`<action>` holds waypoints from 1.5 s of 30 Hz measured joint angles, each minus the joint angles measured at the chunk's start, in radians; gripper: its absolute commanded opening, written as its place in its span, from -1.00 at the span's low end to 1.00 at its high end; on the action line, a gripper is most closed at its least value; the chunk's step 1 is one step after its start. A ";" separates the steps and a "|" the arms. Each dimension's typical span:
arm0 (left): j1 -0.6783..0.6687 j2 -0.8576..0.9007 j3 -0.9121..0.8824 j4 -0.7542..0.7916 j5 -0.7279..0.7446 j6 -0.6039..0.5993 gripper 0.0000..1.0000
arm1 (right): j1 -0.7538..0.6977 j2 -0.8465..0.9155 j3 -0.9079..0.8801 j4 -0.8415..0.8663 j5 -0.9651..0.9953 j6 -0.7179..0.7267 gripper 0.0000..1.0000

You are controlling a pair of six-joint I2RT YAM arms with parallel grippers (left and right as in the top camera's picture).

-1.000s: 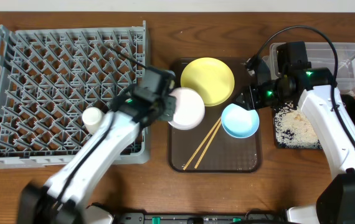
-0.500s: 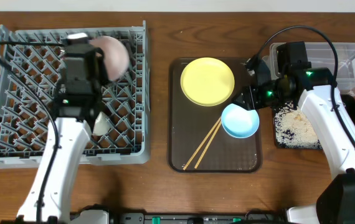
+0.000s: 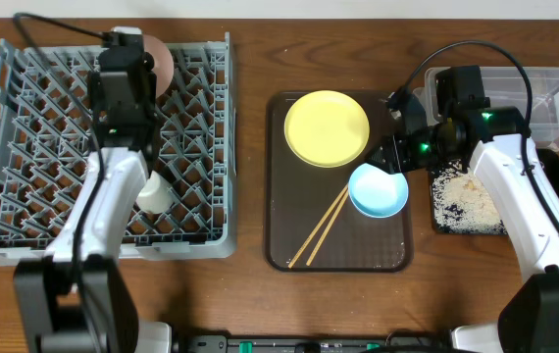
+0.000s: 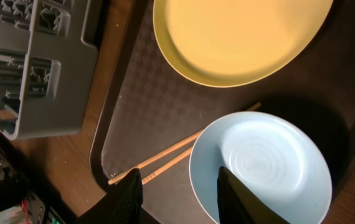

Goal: Sort waste into correct bins and load items into the dishwasher rack
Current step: 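Lift the pink bowl and carry it left into the dish rack, then lower the pink bowl into the rack's back row and open the left gripper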

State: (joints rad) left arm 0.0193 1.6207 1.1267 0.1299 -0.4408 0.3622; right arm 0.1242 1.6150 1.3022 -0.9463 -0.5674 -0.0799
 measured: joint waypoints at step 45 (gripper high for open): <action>-0.005 0.302 0.028 0.499 -0.169 0.713 -0.88 | 0.000 0.000 0.000 -0.037 0.000 0.000 -0.27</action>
State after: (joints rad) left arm 0.0139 1.9228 1.1549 0.6285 -0.6098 1.0748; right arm 0.1238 1.6150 1.3022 -0.9833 -0.5674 -0.0799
